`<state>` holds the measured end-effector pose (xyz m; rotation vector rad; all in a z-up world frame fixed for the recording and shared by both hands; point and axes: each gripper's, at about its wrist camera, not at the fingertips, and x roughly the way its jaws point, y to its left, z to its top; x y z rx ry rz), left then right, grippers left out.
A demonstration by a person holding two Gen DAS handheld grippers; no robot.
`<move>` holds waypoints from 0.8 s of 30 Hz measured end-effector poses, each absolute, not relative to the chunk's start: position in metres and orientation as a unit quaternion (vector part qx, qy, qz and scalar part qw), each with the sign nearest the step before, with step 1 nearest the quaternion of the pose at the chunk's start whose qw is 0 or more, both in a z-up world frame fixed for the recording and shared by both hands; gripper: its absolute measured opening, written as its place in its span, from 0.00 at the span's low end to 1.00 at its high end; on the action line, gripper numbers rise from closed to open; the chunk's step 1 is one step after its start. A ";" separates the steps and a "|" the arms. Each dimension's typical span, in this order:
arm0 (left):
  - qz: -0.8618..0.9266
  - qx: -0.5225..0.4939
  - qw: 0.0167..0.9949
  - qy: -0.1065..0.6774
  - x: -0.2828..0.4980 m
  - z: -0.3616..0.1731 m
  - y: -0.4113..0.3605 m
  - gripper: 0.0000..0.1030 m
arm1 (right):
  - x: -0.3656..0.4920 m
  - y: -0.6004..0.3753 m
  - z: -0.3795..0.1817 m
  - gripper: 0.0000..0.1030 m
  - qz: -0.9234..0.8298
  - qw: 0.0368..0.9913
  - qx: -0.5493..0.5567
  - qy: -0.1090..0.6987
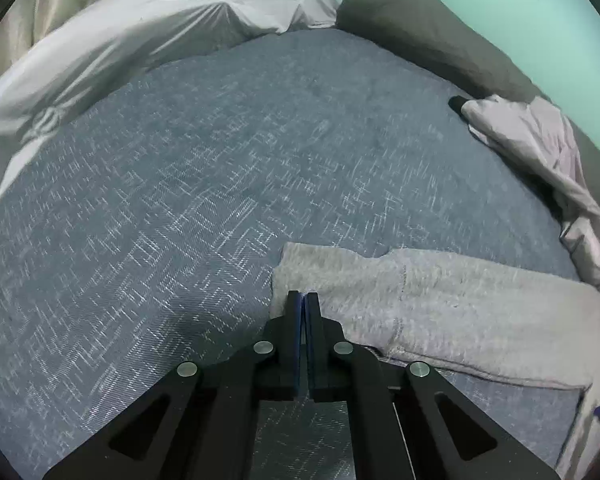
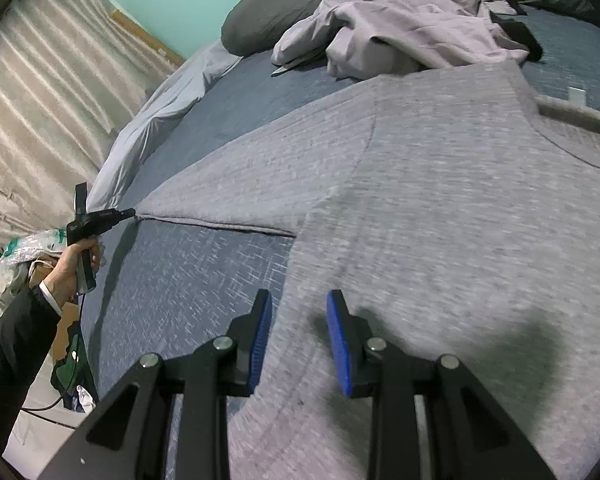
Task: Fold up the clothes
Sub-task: 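Pull the sleeve straight away from the body with the left gripper and release, then move the right gripper to the other sleeve cuff and grasp it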
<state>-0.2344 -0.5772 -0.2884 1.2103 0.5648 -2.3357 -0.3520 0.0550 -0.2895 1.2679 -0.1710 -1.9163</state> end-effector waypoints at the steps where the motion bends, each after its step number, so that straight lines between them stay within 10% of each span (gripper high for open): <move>1: -0.846 0.439 0.225 0.205 -0.235 -0.289 -0.577 0.03 | -0.352 0.060 -0.288 0.28 -0.762 0.403 0.502 -0.069; 6: -0.840 0.443 0.230 0.213 -0.227 -0.283 -0.573 0.23 | -0.346 0.098 -0.276 0.28 -0.775 0.384 0.495 -0.081; 24: -0.872 0.442 0.083 0.191 -0.209 -0.245 -0.383 0.41 | -0.329 0.440 -0.237 0.42 -0.839 0.134 0.485 -0.206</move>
